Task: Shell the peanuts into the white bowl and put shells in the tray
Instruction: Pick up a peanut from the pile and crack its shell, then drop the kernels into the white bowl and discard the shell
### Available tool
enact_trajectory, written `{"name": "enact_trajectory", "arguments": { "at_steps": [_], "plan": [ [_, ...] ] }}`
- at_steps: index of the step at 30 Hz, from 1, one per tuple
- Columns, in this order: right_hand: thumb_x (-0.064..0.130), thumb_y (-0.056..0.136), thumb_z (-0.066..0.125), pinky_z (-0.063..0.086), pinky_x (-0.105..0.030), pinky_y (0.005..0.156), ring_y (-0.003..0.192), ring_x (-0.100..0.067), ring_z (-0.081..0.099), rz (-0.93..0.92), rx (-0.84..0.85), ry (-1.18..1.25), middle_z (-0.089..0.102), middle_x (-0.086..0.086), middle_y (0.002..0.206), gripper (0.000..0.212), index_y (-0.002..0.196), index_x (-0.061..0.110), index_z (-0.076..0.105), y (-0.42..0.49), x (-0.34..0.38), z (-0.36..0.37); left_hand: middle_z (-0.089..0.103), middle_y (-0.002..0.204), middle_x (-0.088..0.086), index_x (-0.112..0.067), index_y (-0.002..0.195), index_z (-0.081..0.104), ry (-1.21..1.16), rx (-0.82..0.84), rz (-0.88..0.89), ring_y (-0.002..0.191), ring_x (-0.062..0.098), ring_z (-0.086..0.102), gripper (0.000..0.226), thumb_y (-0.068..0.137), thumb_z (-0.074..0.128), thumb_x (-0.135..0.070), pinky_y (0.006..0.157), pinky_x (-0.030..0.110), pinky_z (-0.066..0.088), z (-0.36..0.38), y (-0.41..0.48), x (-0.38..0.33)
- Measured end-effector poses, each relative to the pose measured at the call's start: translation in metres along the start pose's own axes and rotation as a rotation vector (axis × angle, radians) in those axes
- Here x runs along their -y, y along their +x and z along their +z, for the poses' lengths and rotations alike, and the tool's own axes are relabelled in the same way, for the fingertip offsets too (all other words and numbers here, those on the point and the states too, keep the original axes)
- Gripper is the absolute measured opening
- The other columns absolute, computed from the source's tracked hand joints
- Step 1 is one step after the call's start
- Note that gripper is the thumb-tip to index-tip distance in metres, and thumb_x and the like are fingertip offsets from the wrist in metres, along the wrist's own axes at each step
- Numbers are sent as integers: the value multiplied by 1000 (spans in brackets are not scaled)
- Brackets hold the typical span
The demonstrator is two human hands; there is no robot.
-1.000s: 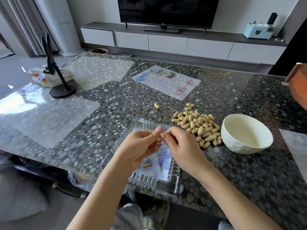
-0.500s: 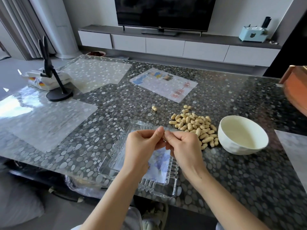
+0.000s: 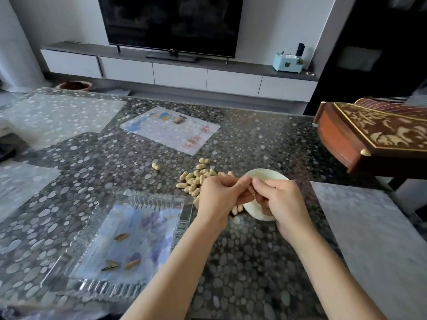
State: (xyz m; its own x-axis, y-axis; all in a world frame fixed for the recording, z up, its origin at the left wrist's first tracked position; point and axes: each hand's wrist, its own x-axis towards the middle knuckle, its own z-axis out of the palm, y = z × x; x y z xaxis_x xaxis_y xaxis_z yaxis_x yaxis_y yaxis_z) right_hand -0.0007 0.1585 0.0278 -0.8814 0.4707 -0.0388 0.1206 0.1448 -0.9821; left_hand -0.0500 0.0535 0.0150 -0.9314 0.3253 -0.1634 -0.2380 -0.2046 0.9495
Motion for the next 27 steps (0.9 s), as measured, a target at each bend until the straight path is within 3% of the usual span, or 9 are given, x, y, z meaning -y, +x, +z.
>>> {"name": "enact_trajectory", "arguments": {
  "at_steps": [2,7,10,14,18,22,27],
  "plan": [
    [15,95,56,26,-13,37,33,-1,32,65,7,17,42,8,41,38,59,5,59,5,0,-12,71,78,22,8,84,72,12,23,-8,72,24,70,22,86,66,-12,67,23,58,11,6,4],
    [12,95,56,27,-16,35,41,-6,37,238,8,236,50,-3,55,23,79,-2,64,18,-3,-32,72,68,10,-3,71,72,-5,25,-60,63,13,69,19,86,66,-11,65,20,58,30,13,2],
    [9,94,57,29,-15,34,40,-5,38,292,-31,284,52,-6,57,21,79,-3,64,24,-5,-37,73,69,4,-8,72,73,97,-34,1,64,11,69,17,86,68,-16,69,20,57,34,16,3],
    [11,91,63,29,-18,36,41,-8,39,191,-97,63,52,-5,55,24,71,0,67,26,-10,-43,68,62,-4,-14,70,74,656,-130,294,57,9,59,21,83,70,-31,54,13,41,36,16,2],
    [15,88,67,32,-26,46,48,-15,40,51,-132,-133,49,-6,52,27,71,-5,69,27,-17,-47,62,63,2,-7,73,71,986,-78,362,51,12,45,32,86,65,-36,48,18,30,37,18,0],
    [18,87,68,34,-29,55,54,-17,42,-33,-145,-251,51,-7,56,25,74,-3,71,28,-20,-48,53,59,-3,-8,73,66,1038,-38,326,49,10,42,33,89,61,-37,47,19,30,33,21,-1],
    [20,86,69,40,-15,54,51,4,56,-75,-103,-96,66,13,59,7,87,24,75,13,-8,-40,54,52,-2,-13,69,67,937,-107,287,37,4,36,30,90,61,-35,37,11,28,4,11,-23]
  ]
}}
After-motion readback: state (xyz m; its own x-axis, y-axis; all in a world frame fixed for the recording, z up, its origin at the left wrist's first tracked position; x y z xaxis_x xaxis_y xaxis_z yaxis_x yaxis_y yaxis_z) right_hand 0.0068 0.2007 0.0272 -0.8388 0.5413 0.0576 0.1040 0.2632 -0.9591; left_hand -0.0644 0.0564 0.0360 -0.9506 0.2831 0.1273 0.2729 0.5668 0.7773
